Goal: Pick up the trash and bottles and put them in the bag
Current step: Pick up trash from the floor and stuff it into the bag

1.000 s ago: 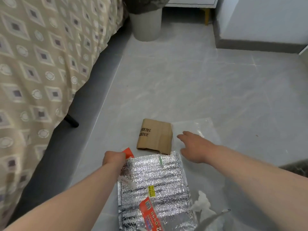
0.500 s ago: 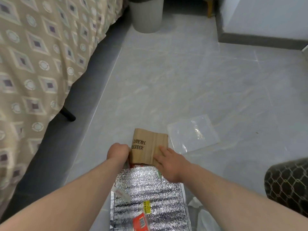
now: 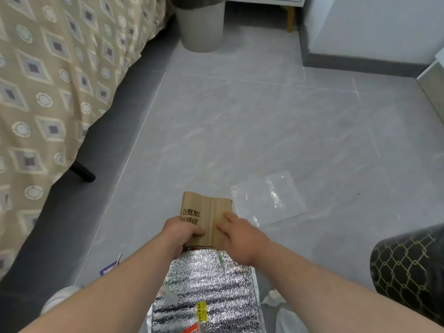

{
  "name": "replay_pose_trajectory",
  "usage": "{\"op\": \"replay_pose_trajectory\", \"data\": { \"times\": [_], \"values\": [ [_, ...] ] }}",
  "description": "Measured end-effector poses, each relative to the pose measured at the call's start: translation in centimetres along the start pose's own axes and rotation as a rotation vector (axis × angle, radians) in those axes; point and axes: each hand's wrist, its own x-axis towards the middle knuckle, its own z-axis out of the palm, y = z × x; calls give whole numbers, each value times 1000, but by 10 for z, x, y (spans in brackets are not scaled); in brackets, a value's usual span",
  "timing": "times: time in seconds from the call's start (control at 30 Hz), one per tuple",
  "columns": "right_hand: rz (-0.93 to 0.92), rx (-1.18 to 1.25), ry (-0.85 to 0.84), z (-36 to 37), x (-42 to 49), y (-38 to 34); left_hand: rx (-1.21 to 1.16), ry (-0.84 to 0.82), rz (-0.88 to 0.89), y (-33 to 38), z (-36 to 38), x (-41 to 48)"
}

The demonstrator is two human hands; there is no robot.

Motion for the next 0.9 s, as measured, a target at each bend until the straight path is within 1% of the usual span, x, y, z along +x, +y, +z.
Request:
{"op": "replay_pose_trajectory", "data": {
  "times": [0.07,0.1,0.17,0.2,0.23,0.33,0.4,0.5,0.6,0.67,0.73,0.8,0.9],
  "values": [
    [105,9,201,-2,0,13,-19,-9,-5,-3,-2,1],
    [202,-29,247,-2,0,23,-27,-19,-5,-3,-3,2],
    [398,-83,197,4,-4,41,-50,-39,8,-2,-6,2],
    [451,-96,167,8,-5,48,-58,-52,21,0,-8,2],
    [472,-110,171,11,-7,52,-66,-64,34,3,-10,2],
    [471,-148,279,9,-9,51,-135,-99,62,13,-15,1],
    [476,-142,284,3,-10,48,-235,-106,97,21,-17,0],
    [511,-18,285,-7,-14,54,-369,-74,210,35,-18,-5],
    [483,131,389,-24,-23,62,-506,-63,274,53,-17,-17],
    [428,161,476,-47,-36,61,-553,-66,304,66,-16,-29],
    [356,137,537,-79,-57,54,-584,-80,349,81,-14,-46],
    [292,92,571,-116,-86,46,-601,-92,398,99,-7,-70],
    [213,39,600,-171,-143,34,-636,-158,459,124,11,-118]
  ]
}}
